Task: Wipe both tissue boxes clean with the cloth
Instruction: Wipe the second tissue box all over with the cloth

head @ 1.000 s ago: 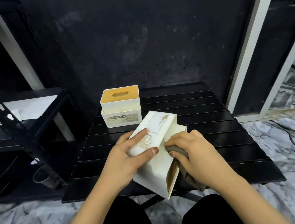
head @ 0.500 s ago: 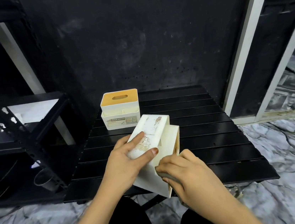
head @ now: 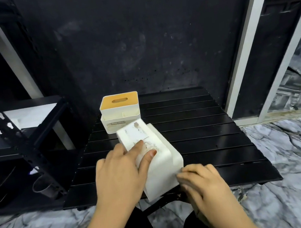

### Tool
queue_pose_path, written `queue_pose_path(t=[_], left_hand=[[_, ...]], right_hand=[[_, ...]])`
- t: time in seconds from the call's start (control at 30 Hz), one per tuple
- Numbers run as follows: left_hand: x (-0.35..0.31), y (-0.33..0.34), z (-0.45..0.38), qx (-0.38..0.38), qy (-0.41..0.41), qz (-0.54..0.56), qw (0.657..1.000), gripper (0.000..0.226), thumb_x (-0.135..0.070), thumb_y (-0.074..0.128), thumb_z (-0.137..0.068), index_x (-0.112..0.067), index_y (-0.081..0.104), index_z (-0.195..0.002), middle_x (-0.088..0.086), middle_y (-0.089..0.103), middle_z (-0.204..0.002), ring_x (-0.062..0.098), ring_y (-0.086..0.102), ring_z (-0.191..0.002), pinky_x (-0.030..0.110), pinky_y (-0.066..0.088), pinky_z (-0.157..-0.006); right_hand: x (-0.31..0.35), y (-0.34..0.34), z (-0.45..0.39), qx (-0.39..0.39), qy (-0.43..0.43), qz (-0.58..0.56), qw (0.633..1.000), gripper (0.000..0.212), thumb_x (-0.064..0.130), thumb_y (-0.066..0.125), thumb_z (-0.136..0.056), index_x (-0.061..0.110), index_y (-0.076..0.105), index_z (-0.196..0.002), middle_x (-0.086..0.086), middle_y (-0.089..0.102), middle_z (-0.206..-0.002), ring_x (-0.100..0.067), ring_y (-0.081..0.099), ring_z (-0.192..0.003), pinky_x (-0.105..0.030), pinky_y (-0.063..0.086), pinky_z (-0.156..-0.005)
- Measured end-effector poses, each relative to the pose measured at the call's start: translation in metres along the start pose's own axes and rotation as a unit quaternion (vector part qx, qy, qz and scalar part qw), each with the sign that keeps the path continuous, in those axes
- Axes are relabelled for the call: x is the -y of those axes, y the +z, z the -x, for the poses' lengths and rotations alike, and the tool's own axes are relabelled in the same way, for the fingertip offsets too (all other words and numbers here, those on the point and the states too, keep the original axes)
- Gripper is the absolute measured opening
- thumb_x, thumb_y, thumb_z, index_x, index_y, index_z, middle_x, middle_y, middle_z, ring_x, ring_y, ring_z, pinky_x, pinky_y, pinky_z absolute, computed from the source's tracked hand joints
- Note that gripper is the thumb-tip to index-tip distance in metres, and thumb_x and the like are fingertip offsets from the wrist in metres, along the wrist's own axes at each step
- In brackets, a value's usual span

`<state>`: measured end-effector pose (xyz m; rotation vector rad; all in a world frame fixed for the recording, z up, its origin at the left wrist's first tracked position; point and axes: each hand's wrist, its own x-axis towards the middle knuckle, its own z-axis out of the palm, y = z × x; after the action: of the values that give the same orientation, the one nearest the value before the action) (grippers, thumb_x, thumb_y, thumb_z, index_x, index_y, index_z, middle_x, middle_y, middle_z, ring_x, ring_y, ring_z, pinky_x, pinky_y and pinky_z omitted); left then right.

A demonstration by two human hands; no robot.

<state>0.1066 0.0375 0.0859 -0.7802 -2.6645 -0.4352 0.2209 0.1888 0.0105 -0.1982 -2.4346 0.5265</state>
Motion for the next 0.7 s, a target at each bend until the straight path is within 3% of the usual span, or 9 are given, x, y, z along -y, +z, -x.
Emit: queue_pose_path(t=[0.1,0.2,0.27,0.4,0.6,0.7], left_hand=[[0.012,-0.004,-0.011,-0.057,0.048,0.041,0.996,0.047,-0.058,0.038,-0.084,-0.029,0.075,-0.087,-0.004,0.053,-0.079,0.021,0.056,-0.074,0.033,0.038,-0.063],[0.023,-0.006,-0.029,-0.007,0.005,0.112,0.994,0.022,-0.046,0.063,-0.081,-0.031,0.071,-0.095,-0.008,0.050,-0.105,0.018,0.048,-0.103,0.039,0.042,-0.085],[0.031,-0.004,-0.040,0.051,-0.032,0.174,0.983,0.036,-0.044,0.068,-0.077,-0.035,0.063,-0.111,-0.010,0.044,-0.123,0.015,0.039,-0.120,0.034,0.034,-0.101],[0.041,-0.007,-0.052,0.189,-0.087,0.257,0.944,0.069,-0.052,0.065,-0.077,-0.037,0.037,-0.139,-0.008,0.034,-0.147,0.016,0.034,-0.134,0.030,0.028,-0.104],[0.040,-0.011,-0.053,0.233,-0.111,0.218,0.941,0.088,-0.067,0.059,-0.066,-0.035,0.031,-0.143,-0.004,0.043,-0.137,0.019,0.043,-0.126,0.032,0.036,-0.097],[0.047,-0.012,-0.050,0.240,-0.124,0.266,0.925,0.060,-0.058,0.057,-0.079,-0.036,0.046,-0.134,-0.011,0.057,-0.112,0.014,0.054,-0.109,0.028,0.043,-0.086]], right_hand=[[0.007,-0.014,-0.013,-0.012,0.116,-0.138,0.984,0.018,0.026,0.059,-0.082,0.036,0.066,-0.095,0.025,0.056,-0.101,-0.003,0.051,-0.094,-0.005,0.034,-0.085],[0.017,-0.024,-0.029,-0.029,0.166,-0.203,0.965,0.028,0.008,0.067,-0.080,0.034,0.069,-0.092,0.021,0.060,-0.098,0.002,0.055,-0.097,-0.004,0.036,-0.084],[0.022,-0.029,-0.037,-0.037,0.175,-0.225,0.958,0.027,0.006,0.067,-0.080,0.031,0.069,-0.090,0.018,0.061,-0.096,0.008,0.054,-0.096,-0.001,0.035,-0.080],[0.030,-0.027,-0.044,-0.040,0.191,-0.248,0.949,0.030,0.009,0.067,-0.080,0.038,0.064,-0.086,0.017,0.062,-0.095,0.011,0.053,-0.094,0.002,0.034,-0.078],[0.029,-0.022,-0.049,-0.048,0.223,-0.231,0.946,0.021,0.016,0.067,-0.081,0.026,0.067,-0.099,0.019,0.059,-0.101,0.012,0.050,-0.097,0.003,0.032,-0.077],[0.025,-0.023,-0.053,-0.048,0.237,-0.222,0.945,0.025,0.021,0.068,-0.080,0.026,0.065,-0.104,0.017,0.058,-0.104,0.011,0.051,-0.096,0.005,0.032,-0.075]])
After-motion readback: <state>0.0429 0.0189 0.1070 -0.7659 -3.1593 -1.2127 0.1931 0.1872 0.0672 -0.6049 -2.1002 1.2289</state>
